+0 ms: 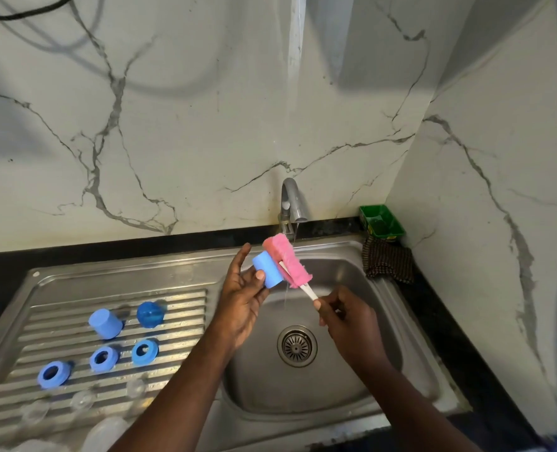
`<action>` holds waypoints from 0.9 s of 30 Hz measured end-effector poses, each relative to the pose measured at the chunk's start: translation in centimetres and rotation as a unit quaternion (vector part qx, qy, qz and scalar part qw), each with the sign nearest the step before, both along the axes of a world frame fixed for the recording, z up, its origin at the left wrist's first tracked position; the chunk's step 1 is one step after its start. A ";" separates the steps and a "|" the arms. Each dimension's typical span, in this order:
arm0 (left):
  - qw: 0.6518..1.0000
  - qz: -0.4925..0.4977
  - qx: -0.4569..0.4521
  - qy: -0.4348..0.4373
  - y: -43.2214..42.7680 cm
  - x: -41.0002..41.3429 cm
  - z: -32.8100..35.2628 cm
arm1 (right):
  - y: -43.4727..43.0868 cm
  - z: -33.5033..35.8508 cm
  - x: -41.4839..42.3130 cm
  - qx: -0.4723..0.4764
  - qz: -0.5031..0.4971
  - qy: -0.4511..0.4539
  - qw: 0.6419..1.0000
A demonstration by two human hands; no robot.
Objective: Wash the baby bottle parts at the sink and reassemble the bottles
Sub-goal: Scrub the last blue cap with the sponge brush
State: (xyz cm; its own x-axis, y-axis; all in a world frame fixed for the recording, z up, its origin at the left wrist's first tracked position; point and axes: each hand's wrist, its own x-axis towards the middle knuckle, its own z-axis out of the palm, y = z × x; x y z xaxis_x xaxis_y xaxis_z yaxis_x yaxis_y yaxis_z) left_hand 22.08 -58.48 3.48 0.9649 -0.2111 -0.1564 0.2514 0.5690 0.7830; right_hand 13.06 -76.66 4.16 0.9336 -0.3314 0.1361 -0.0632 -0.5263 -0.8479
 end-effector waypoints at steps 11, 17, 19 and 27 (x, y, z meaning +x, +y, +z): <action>0.998 -0.042 0.035 0.002 -0.3 0.1 -0.1 | -0.1 -0.4 -0.3 -0.057 0.011 -0.017 0.998; 0.999 -0.034 0.034 0.000 -0.3 0.2 -1.1 | -0.1 -0.7 -0.2 -0.066 0.009 -0.017 0.998; 1.000 -0.020 0.021 0.009 -0.2 0.3 -1.6 | 0.0 -1.0 -0.4 -0.066 0.020 -0.028 0.997; 1.000 0.009 0.016 0.004 0.3 1.1 -1.6 | -0.2 -1.2 0.2 -0.055 0.001 -0.019 0.998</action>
